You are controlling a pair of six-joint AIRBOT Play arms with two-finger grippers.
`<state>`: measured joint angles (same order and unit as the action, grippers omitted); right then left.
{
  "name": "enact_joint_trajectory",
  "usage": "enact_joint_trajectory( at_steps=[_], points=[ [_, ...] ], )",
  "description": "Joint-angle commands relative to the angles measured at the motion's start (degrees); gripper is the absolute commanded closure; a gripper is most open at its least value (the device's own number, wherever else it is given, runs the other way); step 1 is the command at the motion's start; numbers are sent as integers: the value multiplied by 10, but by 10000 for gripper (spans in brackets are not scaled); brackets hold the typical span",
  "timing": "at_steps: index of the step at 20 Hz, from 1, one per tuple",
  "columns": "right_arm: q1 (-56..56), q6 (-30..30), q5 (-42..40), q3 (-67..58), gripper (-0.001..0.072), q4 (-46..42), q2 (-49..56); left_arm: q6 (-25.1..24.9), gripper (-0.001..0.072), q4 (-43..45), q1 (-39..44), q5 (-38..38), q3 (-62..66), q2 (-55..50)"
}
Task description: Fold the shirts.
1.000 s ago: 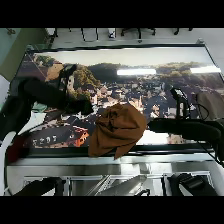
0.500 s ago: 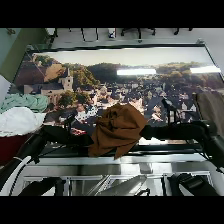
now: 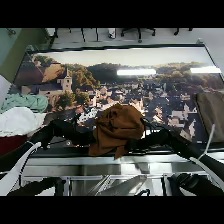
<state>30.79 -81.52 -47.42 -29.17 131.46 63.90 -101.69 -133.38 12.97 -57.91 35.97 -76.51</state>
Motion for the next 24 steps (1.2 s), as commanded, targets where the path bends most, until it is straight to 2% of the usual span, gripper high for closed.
enact_joint_trajectory(
  at_steps=[1, 2, 3, 5, 6, 7, 8, 10, 13, 15, 17, 19, 22, 24],
  points=[
    [45, -12, 47, -20, 136, 32, 68, -3, 534, -3, 0, -1, 23, -9],
    [51, -13, 52, -28, 200, 33, 78, -3, 534, -3, 0, 3, 26, -9],
    [54, -17, 58, -35, 368, 34, 85, -3, 534, -3, 0, 9, 26, -9],
    [55, -31, 58, -46, 555, 34, 86, -3, 535, -3, 0, 10, 26, -9],
    [55, -44, 52, -48, 692, 33, 82, -3, 537, -3, 0, 9, 26, -9],
    [53, -47, 40, -48, 693, 25, 75, -3, 653, -3, 0, 9, 26, -9],
    [48, -47, 16, -48, 693, 6, 65, -3, 694, -3, 0, 11, 26, -9],
    [27, -28, -50, -48, 693, -52, 34, -3, 695, -3, 0, 23, 26, 9],
    [-49, 28, -134, -52, 693, -176, -61, 3, 696, -3, -22, 30, 55, 108],
    [-142, 21, -179, -82, 694, -200, -156, 26, 697, -3, -59, 43, 114, 199],
    [-247, -9, -195, -151, 694, -199, -245, 49, 697, -2, -110, 70, 202, 287],
    [-353, -76, -196, -256, 694, -168, -298, 62, 697, -2, -165, 70, 315, 342],
    [-478, -191, -205, -446, 694, -28, -302, 77, 697, -2, -224, 57, 497, 371],
    [-522, -226, -200, -581, 694, 27, -280, 83, 697, -1, -243, 61, 607, 372]
  ],
)
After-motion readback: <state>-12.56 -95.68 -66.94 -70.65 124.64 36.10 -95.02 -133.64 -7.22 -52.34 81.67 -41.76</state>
